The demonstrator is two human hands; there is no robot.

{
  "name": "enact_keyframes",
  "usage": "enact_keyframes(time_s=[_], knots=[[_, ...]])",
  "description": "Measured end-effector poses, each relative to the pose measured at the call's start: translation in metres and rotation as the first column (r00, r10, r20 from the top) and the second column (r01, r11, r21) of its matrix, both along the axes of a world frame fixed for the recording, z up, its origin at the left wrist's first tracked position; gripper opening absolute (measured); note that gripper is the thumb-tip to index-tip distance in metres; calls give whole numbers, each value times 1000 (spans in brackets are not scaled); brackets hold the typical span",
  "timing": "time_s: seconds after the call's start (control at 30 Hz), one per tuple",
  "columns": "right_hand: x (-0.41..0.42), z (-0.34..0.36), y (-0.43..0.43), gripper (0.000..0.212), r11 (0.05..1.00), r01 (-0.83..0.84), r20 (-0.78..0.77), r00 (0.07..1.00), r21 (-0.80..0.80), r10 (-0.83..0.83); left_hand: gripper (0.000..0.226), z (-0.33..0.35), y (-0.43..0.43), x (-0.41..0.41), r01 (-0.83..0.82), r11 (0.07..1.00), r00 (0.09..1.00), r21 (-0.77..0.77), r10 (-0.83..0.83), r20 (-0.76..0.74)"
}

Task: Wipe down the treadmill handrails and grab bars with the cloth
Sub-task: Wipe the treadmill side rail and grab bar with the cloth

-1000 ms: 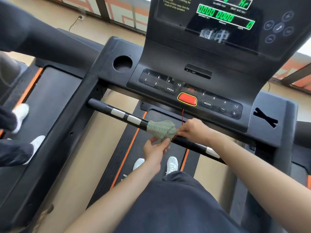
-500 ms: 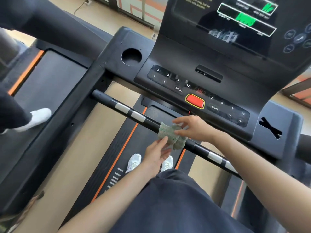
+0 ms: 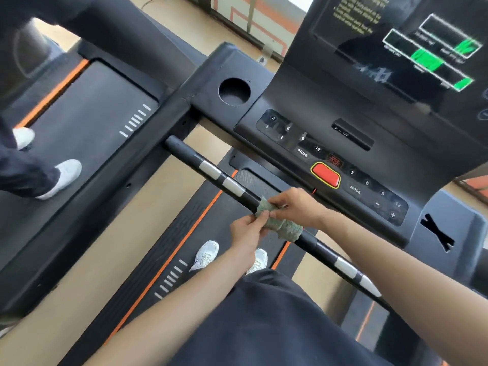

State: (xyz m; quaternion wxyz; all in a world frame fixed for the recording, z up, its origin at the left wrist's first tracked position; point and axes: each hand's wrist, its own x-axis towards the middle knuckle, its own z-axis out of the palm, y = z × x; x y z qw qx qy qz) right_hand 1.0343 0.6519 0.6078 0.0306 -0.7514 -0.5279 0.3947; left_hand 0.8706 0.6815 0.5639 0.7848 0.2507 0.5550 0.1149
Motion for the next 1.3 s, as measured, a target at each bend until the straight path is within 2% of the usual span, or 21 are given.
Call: enact_keyframes(time_s=[0.2, 0.3, 0.4, 0.47, 0.57, 0.63, 0.73, 0.83, 0.9, 0.97, 1.07, 1.3], knots=[[-8, -2, 9, 18, 984, 130, 23, 991, 123, -133, 9, 1, 14, -13, -7, 999, 998, 50, 10, -62], [-11, -5, 15, 10, 958, 216, -1, 976, 190, -220, 6, 2, 25, -25, 93, 994, 995, 58, -90, -50], [-17, -3, 28, 6, 945, 196, 27, 977, 261, -210, 8, 2, 35, -33, 177, 966, 981, 189, -158, -108], [-21, -2, 42, 7, 925, 161, 54, 980, 343, -190, 9, 2, 47, -35, 121, 941, 983, 315, -70, -167], [-29, -1, 61, 19, 884, 155, 41, 981, 441, -192, 6, 4, 64, -36, -56, 899, 971, 435, 151, -186], [-33, -4, 65, 32, 900, 187, -4, 979, 394, -202, 19, 4, 64, -34, -166, 901, 951, 400, 254, -178], [-35, -3, 57, 36, 951, 160, -11, 987, 266, -163, 20, 3, 50, -31, -226, 957, 952, 181, 256, -166], [-31, -1, 41, 35, 973, 170, -60, 985, 158, -162, 17, 8, 39, -22, -206, 974, 976, -96, 212, 54], [-29, -2, 35, 37, 978, 173, -65, 984, 113, -166, 21, 14, 39, -14, -204, 957, 957, -206, 239, 163], [-29, -4, 36, 39, 981, 166, -48, 986, 102, -162, 19, 14, 41, -8, -217, 958, 954, -189, 249, 166], [-36, -4, 46, 37, 978, 164, -44, 986, 126, -159, 14, 9, 49, -8, -278, 957, 951, -85, 287, 113], [-57, -14, 102, 42, 975, 144, -51, 989, 167, -138, 17, 3, 104, -19, -456, 889, 887, 45, 450, 105]])
